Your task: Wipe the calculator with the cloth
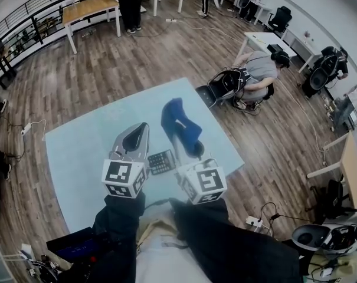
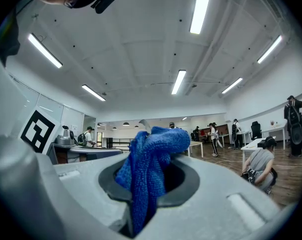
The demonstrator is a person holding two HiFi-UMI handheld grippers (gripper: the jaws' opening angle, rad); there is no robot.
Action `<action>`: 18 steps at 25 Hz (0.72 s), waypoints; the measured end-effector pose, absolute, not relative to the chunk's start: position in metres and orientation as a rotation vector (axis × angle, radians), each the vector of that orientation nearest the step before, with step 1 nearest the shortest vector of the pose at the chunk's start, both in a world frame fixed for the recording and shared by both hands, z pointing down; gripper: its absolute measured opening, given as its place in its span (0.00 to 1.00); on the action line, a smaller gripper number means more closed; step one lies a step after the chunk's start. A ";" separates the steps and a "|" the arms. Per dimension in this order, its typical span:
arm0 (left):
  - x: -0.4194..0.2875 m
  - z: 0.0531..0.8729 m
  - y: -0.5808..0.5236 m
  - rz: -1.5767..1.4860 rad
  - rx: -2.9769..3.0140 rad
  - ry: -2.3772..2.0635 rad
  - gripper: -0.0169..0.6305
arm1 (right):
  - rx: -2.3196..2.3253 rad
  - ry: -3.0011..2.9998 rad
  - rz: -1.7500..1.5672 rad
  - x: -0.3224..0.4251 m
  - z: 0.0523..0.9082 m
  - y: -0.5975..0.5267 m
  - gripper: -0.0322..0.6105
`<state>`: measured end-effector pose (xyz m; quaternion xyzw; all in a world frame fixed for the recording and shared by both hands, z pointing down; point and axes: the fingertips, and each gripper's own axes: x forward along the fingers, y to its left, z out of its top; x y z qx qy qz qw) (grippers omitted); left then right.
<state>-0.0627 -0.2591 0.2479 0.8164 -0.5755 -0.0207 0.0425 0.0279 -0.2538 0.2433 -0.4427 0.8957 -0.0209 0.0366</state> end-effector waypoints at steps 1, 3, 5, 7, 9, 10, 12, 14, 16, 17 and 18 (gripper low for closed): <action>-0.062 0.248 -0.260 -0.062 2.496 -1.762 0.03 | -1.358 2.750 -0.066 0.029 0.243 -0.254 0.15; -0.062 0.247 -0.261 -0.059 2.494 -1.764 0.03 | -1.362 2.750 -0.070 0.030 0.242 -0.256 0.15; -0.063 0.247 -0.261 -0.057 2.493 -1.764 0.03 | -1.368 2.749 -0.075 0.030 0.242 -0.257 0.15; -0.065 0.249 -0.261 -0.053 2.490 -1.762 0.03 | -1.369 2.749 -0.081 0.029 0.244 -0.256 0.15; -0.065 0.252 -0.260 -0.047 2.488 -1.758 0.03 | -1.374 2.749 -0.089 0.028 0.248 -0.255 0.15; -0.065 0.253 -0.260 -0.044 2.488 -1.756 0.03 | -1.377 2.750 -0.092 0.028 0.248 -0.255 0.15; -0.064 0.253 -0.260 -0.040 2.488 -1.753 0.03 | -1.382 2.750 -0.097 0.028 0.248 -0.254 0.15; -0.063 0.252 -0.261 -0.038 2.490 -1.752 0.03 | -1.385 2.749 -0.098 0.028 0.247 -0.255 0.15; -0.062 0.252 -0.262 -0.037 2.492 -1.753 0.03 | -1.385 2.748 -0.097 0.029 0.246 -0.256 0.15; -0.061 0.252 -0.263 -0.037 2.493 -1.754 0.03 | -1.384 2.748 -0.096 0.029 0.246 -0.257 0.15; -0.061 0.252 -0.263 -0.036 2.494 -1.755 0.03 | -1.382 2.747 -0.095 0.030 0.246 -0.257 0.15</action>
